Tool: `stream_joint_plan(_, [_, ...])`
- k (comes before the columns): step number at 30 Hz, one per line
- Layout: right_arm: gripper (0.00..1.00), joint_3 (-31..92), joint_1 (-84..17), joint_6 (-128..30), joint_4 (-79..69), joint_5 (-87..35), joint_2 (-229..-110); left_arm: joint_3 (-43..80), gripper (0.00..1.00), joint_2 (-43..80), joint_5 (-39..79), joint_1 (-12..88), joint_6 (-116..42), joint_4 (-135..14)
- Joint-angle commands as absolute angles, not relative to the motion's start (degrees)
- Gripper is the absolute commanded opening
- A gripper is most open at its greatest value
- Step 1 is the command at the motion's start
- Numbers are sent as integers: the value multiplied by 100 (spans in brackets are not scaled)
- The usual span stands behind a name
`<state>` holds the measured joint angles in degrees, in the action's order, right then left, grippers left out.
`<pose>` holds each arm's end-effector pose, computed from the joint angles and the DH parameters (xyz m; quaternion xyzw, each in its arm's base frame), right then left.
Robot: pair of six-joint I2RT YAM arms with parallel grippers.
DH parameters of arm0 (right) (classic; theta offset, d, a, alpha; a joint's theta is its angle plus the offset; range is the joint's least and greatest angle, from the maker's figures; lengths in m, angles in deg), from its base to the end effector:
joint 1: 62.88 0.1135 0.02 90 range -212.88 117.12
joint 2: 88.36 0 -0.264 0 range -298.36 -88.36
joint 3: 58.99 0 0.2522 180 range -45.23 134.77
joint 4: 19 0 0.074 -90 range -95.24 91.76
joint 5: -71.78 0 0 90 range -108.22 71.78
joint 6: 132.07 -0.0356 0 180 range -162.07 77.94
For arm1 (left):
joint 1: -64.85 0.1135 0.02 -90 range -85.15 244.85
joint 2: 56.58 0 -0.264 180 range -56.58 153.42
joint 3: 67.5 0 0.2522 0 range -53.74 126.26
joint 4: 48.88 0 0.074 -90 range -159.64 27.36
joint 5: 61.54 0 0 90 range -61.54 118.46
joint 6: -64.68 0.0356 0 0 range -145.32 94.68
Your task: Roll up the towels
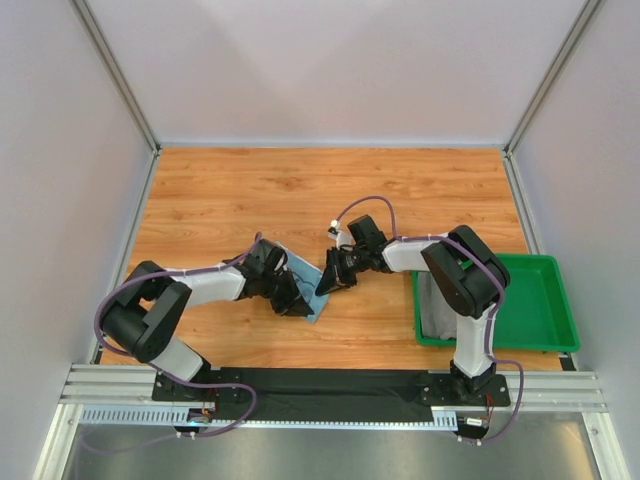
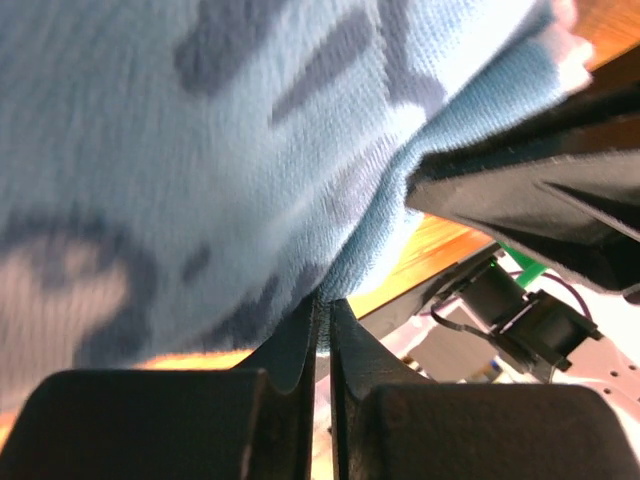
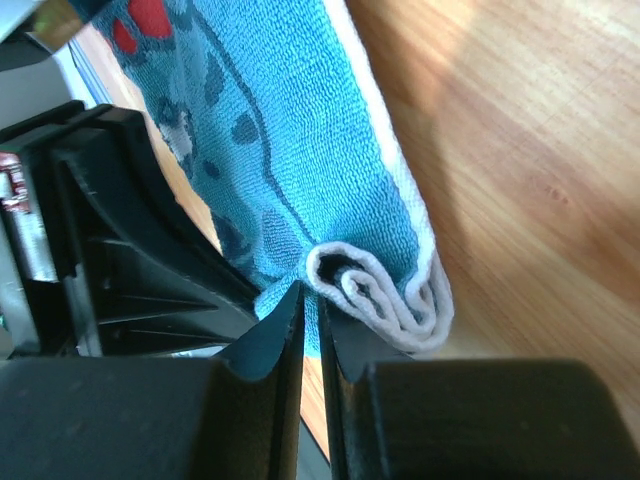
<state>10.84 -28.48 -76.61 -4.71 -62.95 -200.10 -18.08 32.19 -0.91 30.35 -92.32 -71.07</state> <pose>0.2835 0.2245 0.1078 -0.1095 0.8850 0.4523 0.0156 0.2039 -0.1613 0.1252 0.2026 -0.9176 0.3396 0.0398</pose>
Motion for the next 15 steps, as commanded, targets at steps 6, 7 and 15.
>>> stream_joint_plan(6, [11,1163,-2851,-7564,-375,-5619,-20323,-1805,10,2657,385,3048,-8834,-8285])
stream_joint_plan(7, [11,1163,-2860,-7564,-357,-5619,-20323,-1823,13,2552,420,3040,-8833,-8364])
stream_joint_plan(15, [10,1137,-2851,-7599,-401,-5645,-20288,-1823,40,1840,894,3039,-8579,-9031])
